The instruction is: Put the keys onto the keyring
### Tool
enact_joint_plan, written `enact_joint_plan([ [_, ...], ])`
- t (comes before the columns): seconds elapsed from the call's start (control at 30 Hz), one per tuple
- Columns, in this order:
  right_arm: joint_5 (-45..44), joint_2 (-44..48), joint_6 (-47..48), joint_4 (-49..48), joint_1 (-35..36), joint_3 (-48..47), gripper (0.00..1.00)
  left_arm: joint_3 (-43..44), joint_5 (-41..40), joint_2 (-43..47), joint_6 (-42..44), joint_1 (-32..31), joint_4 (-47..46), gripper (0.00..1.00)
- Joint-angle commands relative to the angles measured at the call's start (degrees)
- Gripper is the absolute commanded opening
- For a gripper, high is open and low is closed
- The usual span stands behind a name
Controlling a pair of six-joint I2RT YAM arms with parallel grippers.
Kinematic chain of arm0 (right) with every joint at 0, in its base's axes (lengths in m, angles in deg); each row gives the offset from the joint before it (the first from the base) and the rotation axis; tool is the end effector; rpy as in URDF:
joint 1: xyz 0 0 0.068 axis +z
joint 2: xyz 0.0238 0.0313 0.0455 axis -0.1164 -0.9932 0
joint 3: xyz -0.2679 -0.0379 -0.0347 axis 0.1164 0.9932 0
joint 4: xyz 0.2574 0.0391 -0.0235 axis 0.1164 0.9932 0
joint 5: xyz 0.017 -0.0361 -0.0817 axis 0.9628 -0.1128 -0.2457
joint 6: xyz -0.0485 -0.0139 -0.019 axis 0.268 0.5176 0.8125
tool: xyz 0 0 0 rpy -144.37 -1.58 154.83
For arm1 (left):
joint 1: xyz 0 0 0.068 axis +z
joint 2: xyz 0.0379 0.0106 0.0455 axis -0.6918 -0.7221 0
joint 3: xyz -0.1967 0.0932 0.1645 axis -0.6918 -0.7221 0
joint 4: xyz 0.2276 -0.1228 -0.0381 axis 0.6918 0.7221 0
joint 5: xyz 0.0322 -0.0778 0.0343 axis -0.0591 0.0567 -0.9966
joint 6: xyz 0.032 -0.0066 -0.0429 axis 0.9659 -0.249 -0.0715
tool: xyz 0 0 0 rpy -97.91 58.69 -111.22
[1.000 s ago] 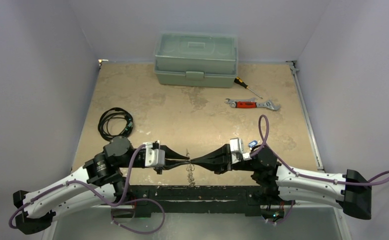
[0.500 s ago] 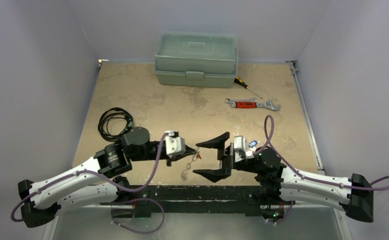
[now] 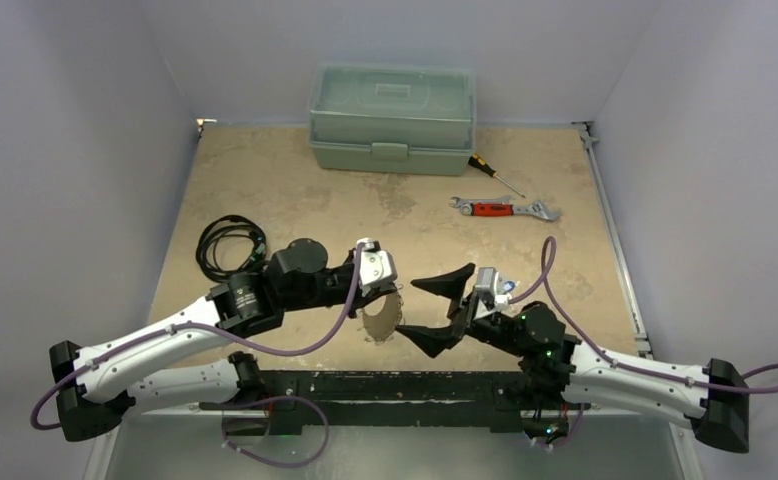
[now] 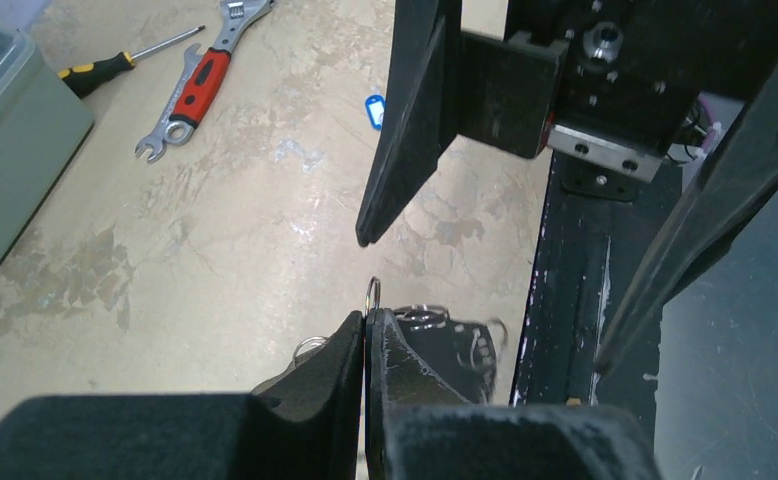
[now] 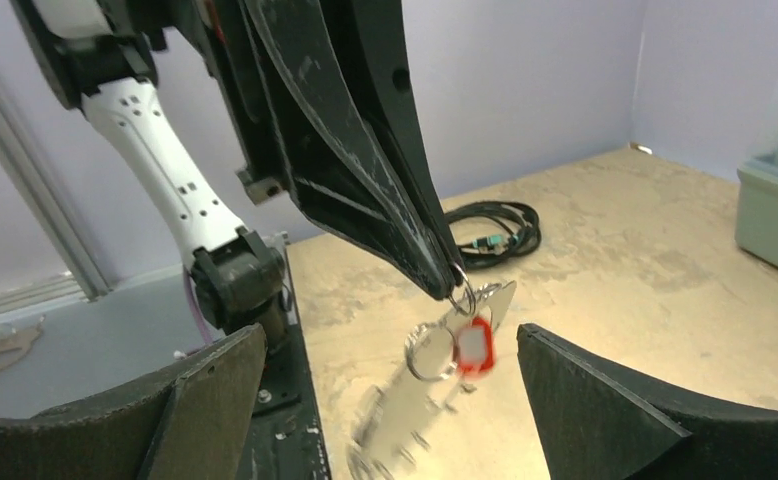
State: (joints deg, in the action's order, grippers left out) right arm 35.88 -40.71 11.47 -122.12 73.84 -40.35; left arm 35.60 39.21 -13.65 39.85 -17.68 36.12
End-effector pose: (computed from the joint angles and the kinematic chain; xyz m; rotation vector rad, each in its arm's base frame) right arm 0.0584 0.1430 0.2659 -0.6830 1.1767 1.1927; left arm 0.0934 -0.1847 0.3447 1.2062 1.5698 -0.8049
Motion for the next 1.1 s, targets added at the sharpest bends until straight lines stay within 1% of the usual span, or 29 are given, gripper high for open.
enact_joint_plan([
  [0.0,-4.54,-3.69,0.55,-1.84,0.16,-0.54,0.99,4.75,-1.73,-1.25,-4.29,0.19,-1.54,0.0],
  [0.1,-3.95,-7.39,1.69,-3.77,0.17,-1.59,0.95,6.09,-1.61,-1.53,-6.0,0.19,-1.08,0.0],
  [0.2,-3.46,-10.91,1.91,-5.48,0.16,-2.82,0.87,6.5,-1.89,-1.53,-8.16,0.19,-0.47,0.0],
  [0.27,-4.63,-12.66,2.07,-5.94,0.17,-3.54,0.83,6.5,-2.19,-1.52,-8.95,0.19,-0.34,0.0],
  [0.37,-5.3,-14.37,2.23,-6.42,0.17,-4.24,0.81,6.36,-2.91,-1.48,-10.2,0.19,-0.34,0.0],
  [0.4,-5.37,-14.66,2.17,-6.64,0.17,-4.3,0.81,6.27,-3.09,-1.51,-10.45,0.19,-0.4,0.0],
  [0.53,-5.8,-14.84,2.09,-7.37,0.17,-4.02,0.92,6.24,-3.96,-1.65,-11.41,0.19,-0.76,0.0],
  [0.8,-7.92,-16.54,3.63,-6.75,0.25,-3.5,0.99,6.59,-6.28,-1.43,-13.85,0.19,-1.35,0.0],
  [0.9,-8.97,-17.13,4.22,-9.03,0.26,-2.83,0.94,6.72,-6.06,-1.43,-14.74,0.19,-1.55,0.0],
  [0.97,-8.69,-17.89,5.42,-10.67,0.26,-2.83,0.86,6.81,-5.71,-1.44,-15.34,0.19,-1.78,0.0],
  [1.07,-8.23,-19.43,7.04,-11.95,0.26,-3.6,0.65,7.01,-5.54,-1.27,-16.0,0.19,-1.96,0.0],
])
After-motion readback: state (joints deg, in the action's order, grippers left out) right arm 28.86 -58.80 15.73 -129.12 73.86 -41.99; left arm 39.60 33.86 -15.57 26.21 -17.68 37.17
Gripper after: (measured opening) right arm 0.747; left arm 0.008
